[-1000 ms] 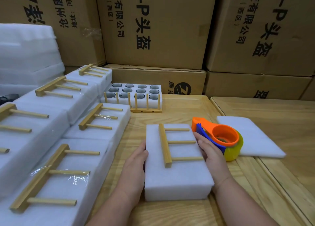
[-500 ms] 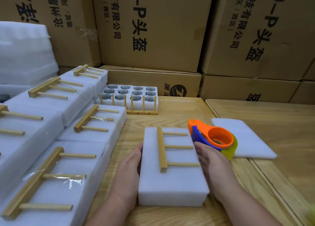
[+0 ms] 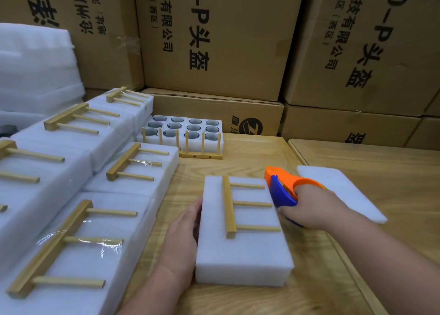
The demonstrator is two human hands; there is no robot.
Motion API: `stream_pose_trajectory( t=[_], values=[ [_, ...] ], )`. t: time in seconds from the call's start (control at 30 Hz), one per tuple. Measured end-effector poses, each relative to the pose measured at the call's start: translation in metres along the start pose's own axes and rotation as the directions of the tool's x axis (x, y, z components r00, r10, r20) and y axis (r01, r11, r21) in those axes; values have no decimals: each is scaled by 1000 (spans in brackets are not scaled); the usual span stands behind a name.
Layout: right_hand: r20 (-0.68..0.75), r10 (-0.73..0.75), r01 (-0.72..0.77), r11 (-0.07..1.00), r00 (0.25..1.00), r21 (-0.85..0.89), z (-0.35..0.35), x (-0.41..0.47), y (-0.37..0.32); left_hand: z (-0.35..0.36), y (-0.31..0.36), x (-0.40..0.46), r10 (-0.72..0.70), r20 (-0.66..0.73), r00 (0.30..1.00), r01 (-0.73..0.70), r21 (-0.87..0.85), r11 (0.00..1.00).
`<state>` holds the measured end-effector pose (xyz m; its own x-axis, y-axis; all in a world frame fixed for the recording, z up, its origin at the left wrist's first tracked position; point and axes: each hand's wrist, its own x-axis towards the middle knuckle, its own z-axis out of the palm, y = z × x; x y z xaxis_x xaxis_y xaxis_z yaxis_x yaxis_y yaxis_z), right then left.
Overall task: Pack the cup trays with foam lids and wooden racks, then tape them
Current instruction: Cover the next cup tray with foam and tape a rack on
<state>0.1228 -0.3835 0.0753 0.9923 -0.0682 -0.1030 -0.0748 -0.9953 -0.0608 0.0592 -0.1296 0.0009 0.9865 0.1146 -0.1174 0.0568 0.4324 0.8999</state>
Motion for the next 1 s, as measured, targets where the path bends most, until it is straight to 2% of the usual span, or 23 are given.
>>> stream_pose_trajectory(
  t=[0.07,0.13,0.2,0.27,0.3,0.37,0.43,0.47,0.53,0.67,0.8,0.9,1.0],
  values=[
    [-48,16,-19,998,999,-65,6,3,-1,0,0,-1,-2,-1,1000,2,5,1000],
    [-84,51,-51,999,995,-5,5,7,3,0,0,-3,-4,-1,1000,4,15,1000],
    [-151,94,-64,979,984,191,2,11,10,1,-1,-3,6,-3,1000,-6,24,1000],
    [-262,163,-20,880,951,474,-4,11,18,1,-2,-2,18,-15,1000,-17,19,1000],
    [-290,217,22,765,932,644,-6,11,21,1,-3,-2,21,-24,1000,-20,19,1000],
    [-235,279,112,394,931,912,-10,10,26,1,-3,-1,24,-22,999,-24,29,999],
    [-189,227,181,52,955,982,-12,9,26,2,-3,-1,29,-17,999,-28,42,999],
    [-191,190,207,-71,963,976,-11,8,26,2,-3,0,32,-12,999,-31,49,998],
    [-201,132,226,-214,971,950,-9,4,24,2,-4,0,36,-2,999,-36,51,998],
    [-235,46,237,-333,971,913,-8,-7,22,3,-5,1,64,0,998,-64,62,996],
    [-218,105,241,-378,970,894,-3,-11,26,6,-4,-3,86,5,996,-86,88,992],
    [-134,118,170,-380,984,909,8,-9,29,9,-5,-8,111,18,994,-112,137,984],
    [-83,99,111,-320,992,941,23,-7,33,10,-5,-9,141,12,990,-142,165,976]
  ],
)
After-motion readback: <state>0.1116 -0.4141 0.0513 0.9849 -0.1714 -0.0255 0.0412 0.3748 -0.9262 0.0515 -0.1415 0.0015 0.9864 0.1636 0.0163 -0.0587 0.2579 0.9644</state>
